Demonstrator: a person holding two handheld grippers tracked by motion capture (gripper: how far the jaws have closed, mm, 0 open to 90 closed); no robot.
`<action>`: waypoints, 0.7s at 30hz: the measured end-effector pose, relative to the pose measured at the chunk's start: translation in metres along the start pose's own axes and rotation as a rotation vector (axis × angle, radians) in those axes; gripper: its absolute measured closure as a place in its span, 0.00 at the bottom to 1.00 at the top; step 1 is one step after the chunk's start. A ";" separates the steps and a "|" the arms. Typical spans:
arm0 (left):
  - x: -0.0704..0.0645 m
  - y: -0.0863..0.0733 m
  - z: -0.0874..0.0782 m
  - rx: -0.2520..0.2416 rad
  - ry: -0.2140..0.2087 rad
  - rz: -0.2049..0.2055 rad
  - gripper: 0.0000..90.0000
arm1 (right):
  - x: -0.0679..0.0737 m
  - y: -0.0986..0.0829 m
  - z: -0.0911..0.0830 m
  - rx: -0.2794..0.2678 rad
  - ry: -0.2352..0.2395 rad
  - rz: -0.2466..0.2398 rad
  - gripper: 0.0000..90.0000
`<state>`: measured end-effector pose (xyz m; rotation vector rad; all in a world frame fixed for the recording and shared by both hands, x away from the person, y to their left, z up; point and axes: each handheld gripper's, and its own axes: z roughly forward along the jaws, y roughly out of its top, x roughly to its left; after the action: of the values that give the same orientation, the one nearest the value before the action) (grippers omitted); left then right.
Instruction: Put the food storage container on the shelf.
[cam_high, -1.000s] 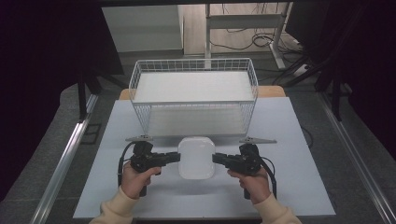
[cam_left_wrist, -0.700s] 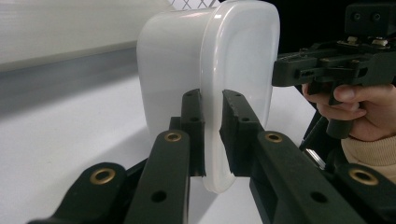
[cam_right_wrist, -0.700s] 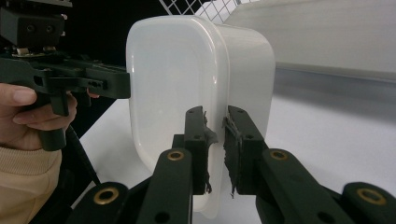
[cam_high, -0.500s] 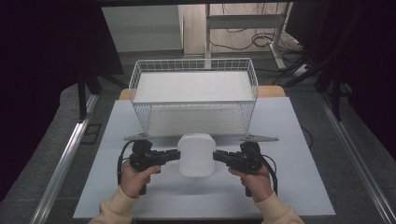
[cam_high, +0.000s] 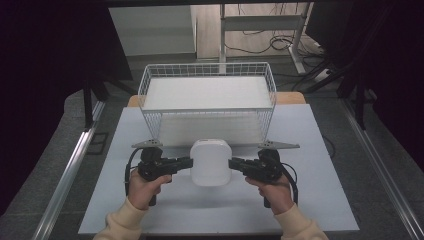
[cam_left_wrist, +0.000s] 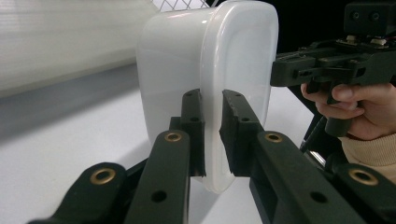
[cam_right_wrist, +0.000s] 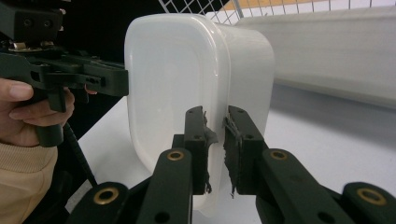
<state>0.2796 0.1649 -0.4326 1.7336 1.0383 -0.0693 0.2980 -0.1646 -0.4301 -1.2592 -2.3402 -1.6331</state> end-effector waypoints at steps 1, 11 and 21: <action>0.000 0.001 0.000 -0.002 -0.001 -0.005 0.90 | 0.000 0.002 0.000 -0.001 0.000 -0.004 0.88; 0.000 0.016 -0.006 -0.019 0.000 0.008 0.90 | 0.003 0.019 -0.001 -0.006 0.000 -0.034 0.88; 0.004 0.037 -0.016 -0.054 -0.003 0.019 0.89 | 0.010 0.046 0.001 -0.026 0.005 -0.064 0.88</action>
<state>0.3001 0.1782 -0.3999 1.6941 1.0126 -0.0316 0.3201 -0.1521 -0.3903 -1.1954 -2.3882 -1.6880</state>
